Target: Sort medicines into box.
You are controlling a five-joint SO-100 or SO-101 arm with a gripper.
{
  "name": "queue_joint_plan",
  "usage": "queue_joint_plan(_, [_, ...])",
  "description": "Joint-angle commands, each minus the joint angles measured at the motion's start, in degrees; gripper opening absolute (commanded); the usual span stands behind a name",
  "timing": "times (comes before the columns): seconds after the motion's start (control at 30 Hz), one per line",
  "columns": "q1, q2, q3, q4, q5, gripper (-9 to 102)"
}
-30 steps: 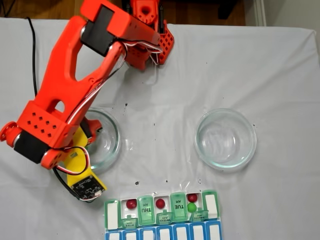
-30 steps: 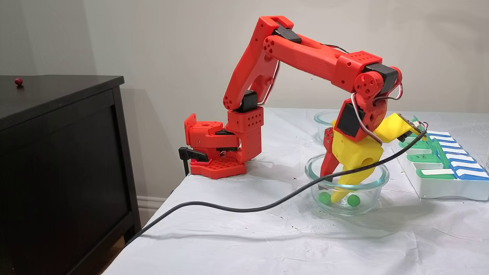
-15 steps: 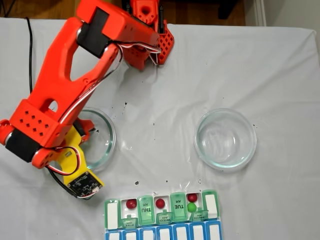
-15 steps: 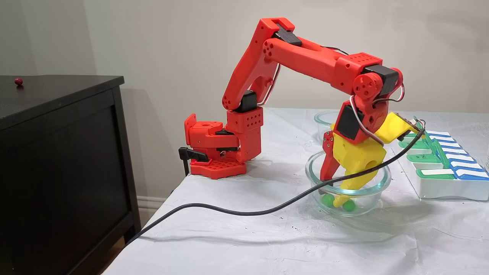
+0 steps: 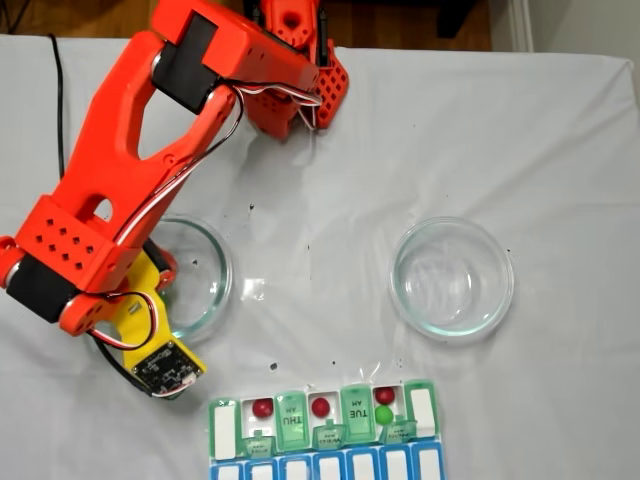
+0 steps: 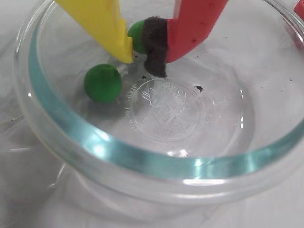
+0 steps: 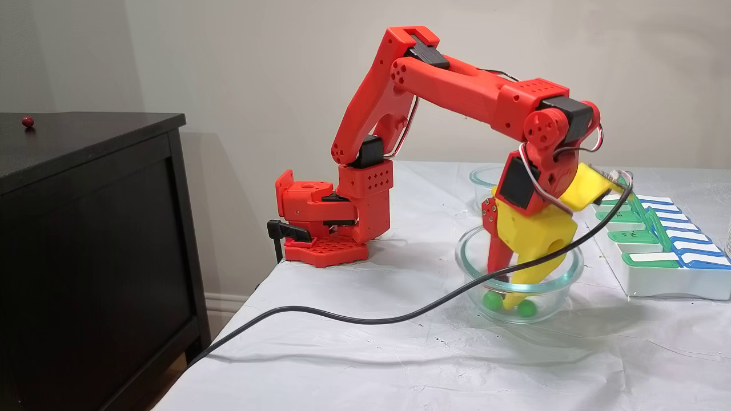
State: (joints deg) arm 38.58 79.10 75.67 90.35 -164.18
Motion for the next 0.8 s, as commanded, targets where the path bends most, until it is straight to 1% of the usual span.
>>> queue_joint_plan(0.0, [-0.2, 7.3, 1.6, -3.4, 3.1, 0])
queue_joint_plan(0.1, [-2.1, 12.8, 7.9, -6.2, 7.7, 0])
queue_joint_plan(0.2, [-3.9, 18.1, 14.4, -9.3, 10.2, 0])
queue_joint_plan(0.3, [-4.1, 19.1, 15.8, -9.2, 10.6, 0])
queue_joint_plan(0.37, [-4.0, 18.5, 15.8, -8.9, 11.1, 4])
queue_joint_plan(0.47, [-4.0, 18.2, 16.6, -9.0, 10.9, 7])
queue_joint_plan(0.6, [-4.0, 18.7, 17.8, -9.0, 8.4, 14])
queue_joint_plan(0.77, [-3.8, 18.5, 16.8, -7.6, 6.4, 16])
